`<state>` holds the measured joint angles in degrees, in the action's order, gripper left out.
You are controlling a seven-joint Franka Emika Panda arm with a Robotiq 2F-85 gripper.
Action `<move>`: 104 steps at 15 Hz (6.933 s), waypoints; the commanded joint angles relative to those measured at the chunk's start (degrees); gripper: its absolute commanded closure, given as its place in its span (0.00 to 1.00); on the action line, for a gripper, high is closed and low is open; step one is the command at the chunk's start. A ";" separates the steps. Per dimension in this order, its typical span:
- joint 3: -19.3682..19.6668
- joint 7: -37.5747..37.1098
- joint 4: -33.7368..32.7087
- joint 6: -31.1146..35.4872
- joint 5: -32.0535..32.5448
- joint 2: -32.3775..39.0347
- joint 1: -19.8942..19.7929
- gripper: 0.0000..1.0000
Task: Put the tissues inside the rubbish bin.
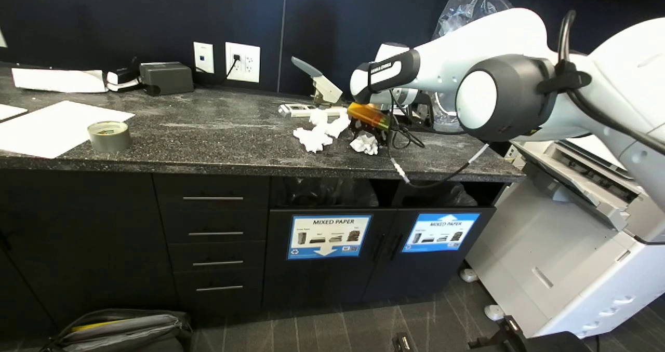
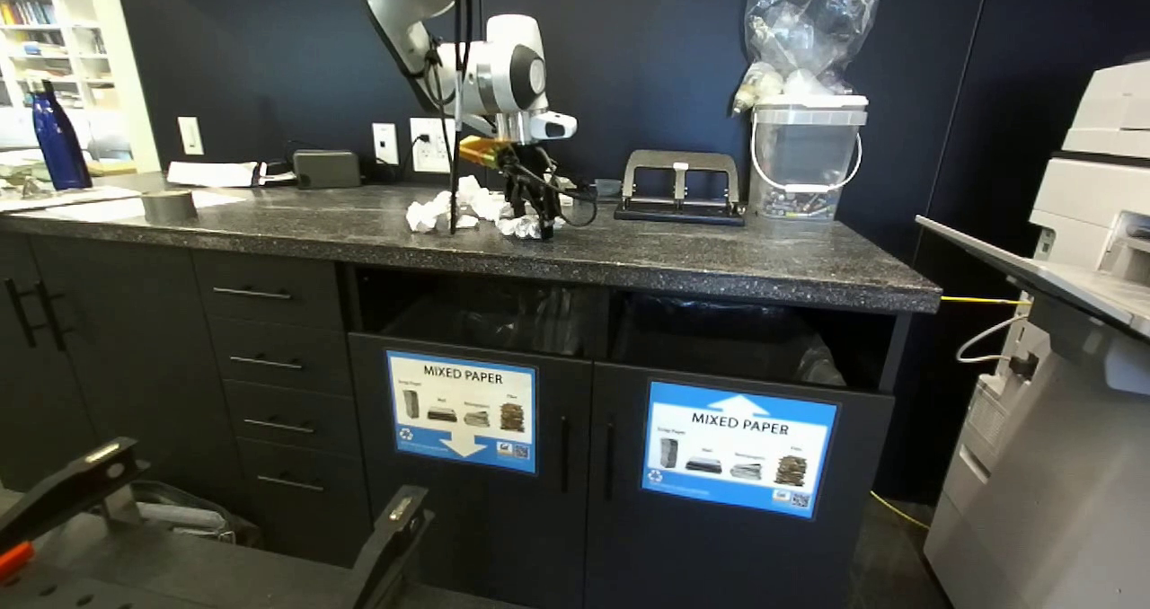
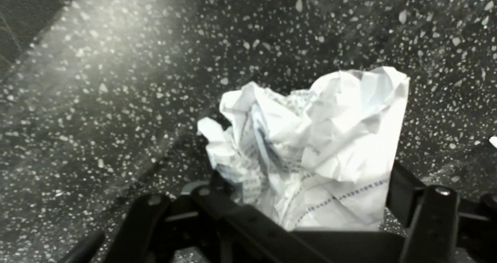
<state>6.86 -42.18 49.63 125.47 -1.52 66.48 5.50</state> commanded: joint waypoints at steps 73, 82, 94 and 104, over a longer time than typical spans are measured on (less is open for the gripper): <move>-15.48 36.47 23.61 106.98 0.29 23.52 -2.73 0.90; -15.47 34.41 28.53 107.47 -0.28 18.64 -2.46 0.91; -15.72 33.80 28.58 102.50 -0.77 18.84 -1.09 0.00; -11.92 36.33 34.42 100.03 0.18 16.10 -1.76 0.00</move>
<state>-6.05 -6.86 79.50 223.03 -1.41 85.29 3.79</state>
